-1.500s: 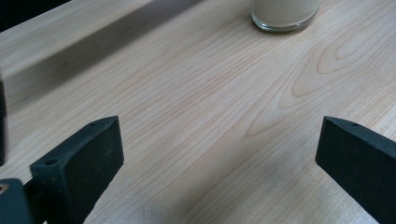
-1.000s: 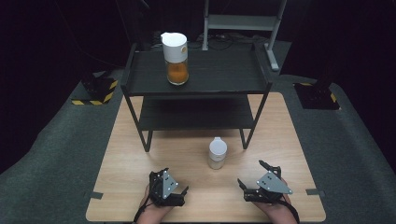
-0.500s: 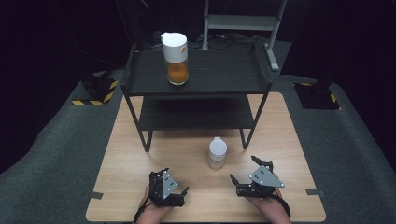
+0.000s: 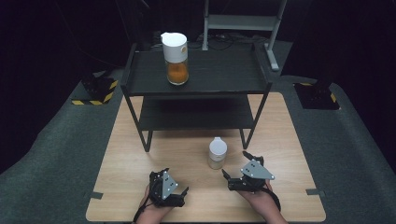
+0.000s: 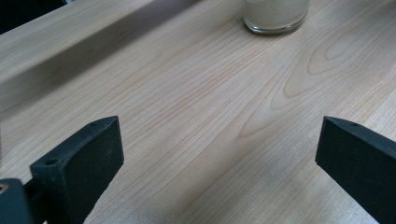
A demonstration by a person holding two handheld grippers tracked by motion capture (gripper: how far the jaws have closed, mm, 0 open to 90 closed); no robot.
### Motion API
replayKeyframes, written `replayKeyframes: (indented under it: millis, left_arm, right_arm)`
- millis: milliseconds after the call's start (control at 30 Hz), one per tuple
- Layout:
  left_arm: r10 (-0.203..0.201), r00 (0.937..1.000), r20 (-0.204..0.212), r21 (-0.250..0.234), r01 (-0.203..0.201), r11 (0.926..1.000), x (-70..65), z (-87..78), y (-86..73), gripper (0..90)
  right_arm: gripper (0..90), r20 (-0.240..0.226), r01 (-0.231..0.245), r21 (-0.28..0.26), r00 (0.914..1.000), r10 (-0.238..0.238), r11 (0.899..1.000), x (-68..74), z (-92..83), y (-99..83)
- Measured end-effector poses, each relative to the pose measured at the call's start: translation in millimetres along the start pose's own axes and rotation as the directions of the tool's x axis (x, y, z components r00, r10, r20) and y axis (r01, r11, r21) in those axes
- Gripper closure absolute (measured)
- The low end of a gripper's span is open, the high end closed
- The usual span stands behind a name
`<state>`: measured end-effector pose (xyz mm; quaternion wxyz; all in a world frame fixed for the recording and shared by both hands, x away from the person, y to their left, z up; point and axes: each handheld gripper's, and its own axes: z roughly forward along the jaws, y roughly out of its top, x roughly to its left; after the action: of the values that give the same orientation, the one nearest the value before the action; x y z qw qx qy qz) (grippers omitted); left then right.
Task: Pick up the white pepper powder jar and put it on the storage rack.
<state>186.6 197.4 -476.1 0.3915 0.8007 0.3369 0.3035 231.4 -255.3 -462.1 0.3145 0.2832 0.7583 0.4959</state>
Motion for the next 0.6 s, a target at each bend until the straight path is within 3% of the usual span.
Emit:
replayKeyframes:
  millis: [600]
  left_arm:
    - [-0.003, 1.0000, 0.007, -0.006, 0.003, 1.0000, 1.4, -0.3, -1.0, 1.2]
  right_arm:
    - [0.0, -0.026, -0.013, -0.010, 0.9996, 0.013, 1.000, 1.3, 29.2, 1.4]
